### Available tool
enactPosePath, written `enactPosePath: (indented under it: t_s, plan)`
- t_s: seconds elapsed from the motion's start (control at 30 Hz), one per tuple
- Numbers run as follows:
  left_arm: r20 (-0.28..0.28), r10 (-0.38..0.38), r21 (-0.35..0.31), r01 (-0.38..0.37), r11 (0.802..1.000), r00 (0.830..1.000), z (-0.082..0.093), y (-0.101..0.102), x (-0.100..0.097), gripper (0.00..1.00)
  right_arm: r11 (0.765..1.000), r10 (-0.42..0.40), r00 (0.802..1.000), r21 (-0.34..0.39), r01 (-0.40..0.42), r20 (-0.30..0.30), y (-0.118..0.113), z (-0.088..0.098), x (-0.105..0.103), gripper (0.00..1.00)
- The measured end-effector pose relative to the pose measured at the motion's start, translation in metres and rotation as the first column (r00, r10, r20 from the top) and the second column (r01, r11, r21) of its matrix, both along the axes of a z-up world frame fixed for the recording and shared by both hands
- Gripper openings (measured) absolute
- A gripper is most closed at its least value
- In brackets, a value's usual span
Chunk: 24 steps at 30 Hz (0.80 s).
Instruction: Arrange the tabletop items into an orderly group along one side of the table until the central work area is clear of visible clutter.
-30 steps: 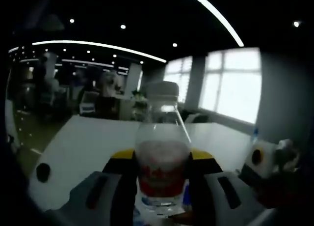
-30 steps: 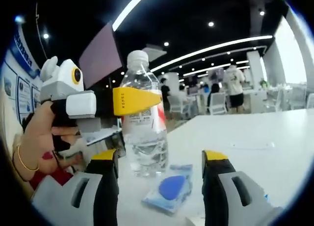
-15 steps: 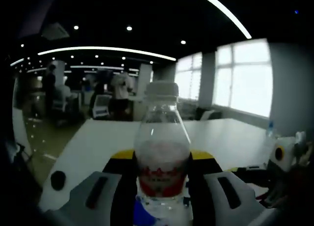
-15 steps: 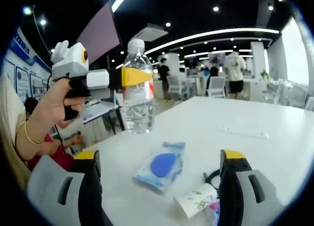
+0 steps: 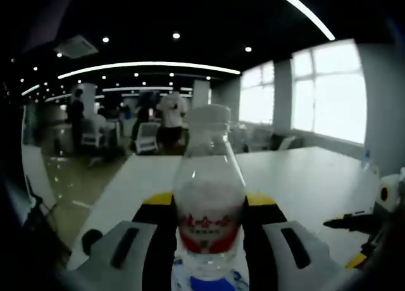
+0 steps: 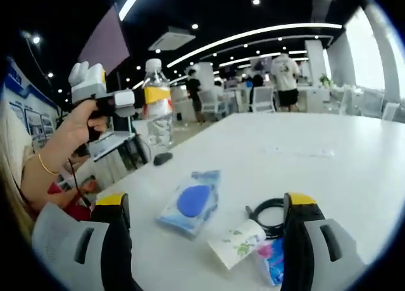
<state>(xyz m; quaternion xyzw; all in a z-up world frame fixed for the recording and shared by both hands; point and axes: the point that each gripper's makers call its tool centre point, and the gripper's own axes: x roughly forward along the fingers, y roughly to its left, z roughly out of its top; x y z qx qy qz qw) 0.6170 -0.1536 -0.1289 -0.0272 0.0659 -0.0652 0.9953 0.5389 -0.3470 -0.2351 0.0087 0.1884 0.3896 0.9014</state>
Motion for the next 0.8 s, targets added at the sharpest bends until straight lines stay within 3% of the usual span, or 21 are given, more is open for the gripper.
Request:
enactPosePath:
  t_s: [0.23,0.43,0.8]
  plan:
    - [-0.005,0.040,-0.008,-0.040,0.999,0.999,-0.016,0.017,0.028,0.38,1.000,-0.022,0.999,-0.003,0.022,-0.039,-0.010,-0.011,0.007,0.97]
    - [-0.007,0.065,0.013,-0.065,0.998,0.998,-0.034,0.031,0.057,0.38,0.997,-0.048,0.996,-0.061,0.043,-0.079,-0.019,-0.028,0.010,0.99]
    - [-0.057,0.067,0.023,-0.066,0.998,0.996,-0.089,0.043,0.094,0.38,0.993,-0.043,0.992,-0.111,0.030,-0.122,-0.022,-0.045,0.008,0.99]
